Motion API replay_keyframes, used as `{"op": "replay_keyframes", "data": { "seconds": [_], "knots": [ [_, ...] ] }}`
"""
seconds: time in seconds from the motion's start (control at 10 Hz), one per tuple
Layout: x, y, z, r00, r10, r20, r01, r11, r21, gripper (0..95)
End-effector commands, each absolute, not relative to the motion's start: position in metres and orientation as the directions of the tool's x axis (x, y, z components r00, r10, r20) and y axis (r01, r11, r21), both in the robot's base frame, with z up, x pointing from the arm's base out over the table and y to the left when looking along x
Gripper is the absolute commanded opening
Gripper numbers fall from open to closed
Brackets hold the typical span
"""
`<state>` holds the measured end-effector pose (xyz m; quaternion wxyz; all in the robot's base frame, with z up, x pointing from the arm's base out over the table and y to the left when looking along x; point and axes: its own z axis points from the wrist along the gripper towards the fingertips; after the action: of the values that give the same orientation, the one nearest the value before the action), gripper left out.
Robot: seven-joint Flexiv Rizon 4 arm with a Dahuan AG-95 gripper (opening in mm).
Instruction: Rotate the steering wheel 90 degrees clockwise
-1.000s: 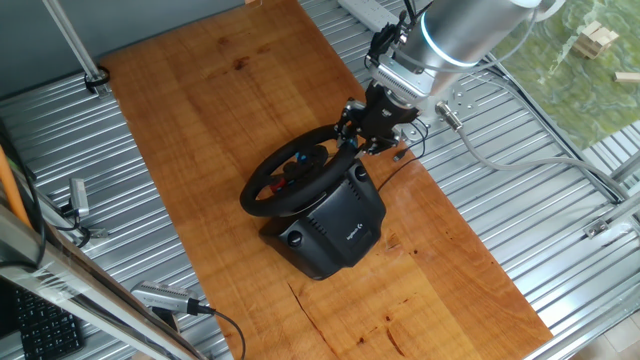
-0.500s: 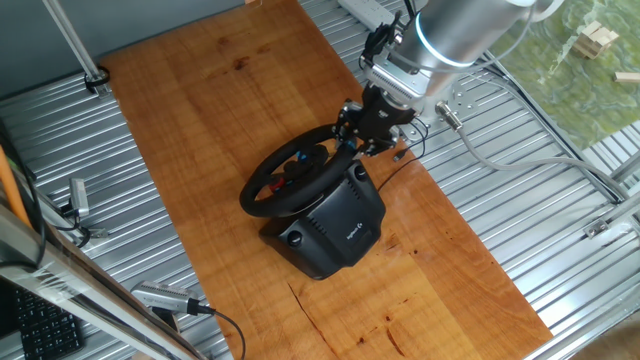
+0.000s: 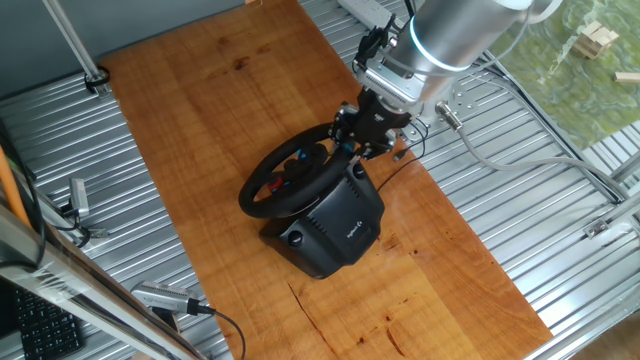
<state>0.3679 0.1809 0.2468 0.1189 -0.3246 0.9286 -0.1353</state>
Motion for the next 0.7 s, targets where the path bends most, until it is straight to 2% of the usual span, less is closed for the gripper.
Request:
{"op": "replay_keyframes", "data": {
  "seconds": [0.1, 0.7],
  "knots": [
    [0.372, 0.182, 0.250, -0.763, -0.633, -0.130, -0.570, 0.754, -0.326, 0.0],
    [0.386, 0.187, 0.254, -0.782, -0.614, -0.112, -0.560, 0.769, -0.310, 0.0]
  ]
}}
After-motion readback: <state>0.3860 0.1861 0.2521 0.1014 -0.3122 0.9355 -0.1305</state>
